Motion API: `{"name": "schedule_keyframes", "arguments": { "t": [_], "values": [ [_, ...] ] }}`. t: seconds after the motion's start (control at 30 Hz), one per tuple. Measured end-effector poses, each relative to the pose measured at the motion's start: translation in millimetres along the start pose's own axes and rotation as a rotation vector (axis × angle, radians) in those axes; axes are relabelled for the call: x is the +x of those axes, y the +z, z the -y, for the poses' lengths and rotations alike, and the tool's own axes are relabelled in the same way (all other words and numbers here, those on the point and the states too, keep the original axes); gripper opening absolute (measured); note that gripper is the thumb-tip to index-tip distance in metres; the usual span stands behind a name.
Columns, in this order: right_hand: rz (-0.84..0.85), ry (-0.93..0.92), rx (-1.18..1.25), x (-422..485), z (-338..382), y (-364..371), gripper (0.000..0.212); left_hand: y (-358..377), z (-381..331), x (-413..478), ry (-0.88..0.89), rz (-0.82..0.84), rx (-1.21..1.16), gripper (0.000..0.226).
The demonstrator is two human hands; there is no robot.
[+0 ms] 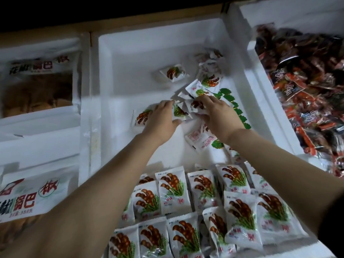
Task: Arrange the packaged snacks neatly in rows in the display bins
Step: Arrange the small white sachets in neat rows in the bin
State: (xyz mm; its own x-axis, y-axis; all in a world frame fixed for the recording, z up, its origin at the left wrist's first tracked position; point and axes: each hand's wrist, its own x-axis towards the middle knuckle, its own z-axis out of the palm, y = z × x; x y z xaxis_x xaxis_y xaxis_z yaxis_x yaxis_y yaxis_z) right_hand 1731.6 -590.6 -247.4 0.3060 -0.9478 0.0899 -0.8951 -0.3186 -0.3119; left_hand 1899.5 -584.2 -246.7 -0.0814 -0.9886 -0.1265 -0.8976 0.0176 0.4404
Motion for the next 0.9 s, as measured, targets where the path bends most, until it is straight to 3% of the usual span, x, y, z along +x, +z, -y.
{"name": "schedule_keyframes", "arguments": {
  "t": [0.13, 0.27, 0.43, 0.6, 0.7, 0.77, 0.83, 0.9],
  "values": [
    [-0.025, -0.044, 0.030, -12, -9, -7, 0.032, -1, -1, -1, 0.003, -0.015, 0.097, 0.063],
    [-0.062, -0.029, 0.154, -30, -11, -14, 0.012, 0, -2, -14, -0.005, -0.074, 0.005, 0.045],
    [-0.122, 0.017, 0.278, -53, 0, -23, 0.021, 0, 1, -38, -0.085, -0.060, -0.286, 0.030],
    [-0.055, 0.062, 0.422, -69, 31, -26, 0.024, -11, -12, -76, -0.251, -0.074, -0.888, 0.021],
    [0.053, -0.011, 0.532, -76, 56, -20, 0.029, -17, -25, -100, -0.257, -0.052, -0.970, 0.015],
    [0.130, -0.054, 0.591, -81, 69, -19, 0.044, -24, -27, -113, -0.262, -0.053, -1.022, 0.010],
    [0.212, -0.058, 0.664, -84, 77, -23, 0.056, -33, -23, -126, -0.274, -0.018, -1.095, 0.018],
    [0.303, -0.046, 0.805, -86, 82, -28, 0.048, -40, -16, -139, -0.257, 0.010, -1.124, 0.031]
  ]
}}
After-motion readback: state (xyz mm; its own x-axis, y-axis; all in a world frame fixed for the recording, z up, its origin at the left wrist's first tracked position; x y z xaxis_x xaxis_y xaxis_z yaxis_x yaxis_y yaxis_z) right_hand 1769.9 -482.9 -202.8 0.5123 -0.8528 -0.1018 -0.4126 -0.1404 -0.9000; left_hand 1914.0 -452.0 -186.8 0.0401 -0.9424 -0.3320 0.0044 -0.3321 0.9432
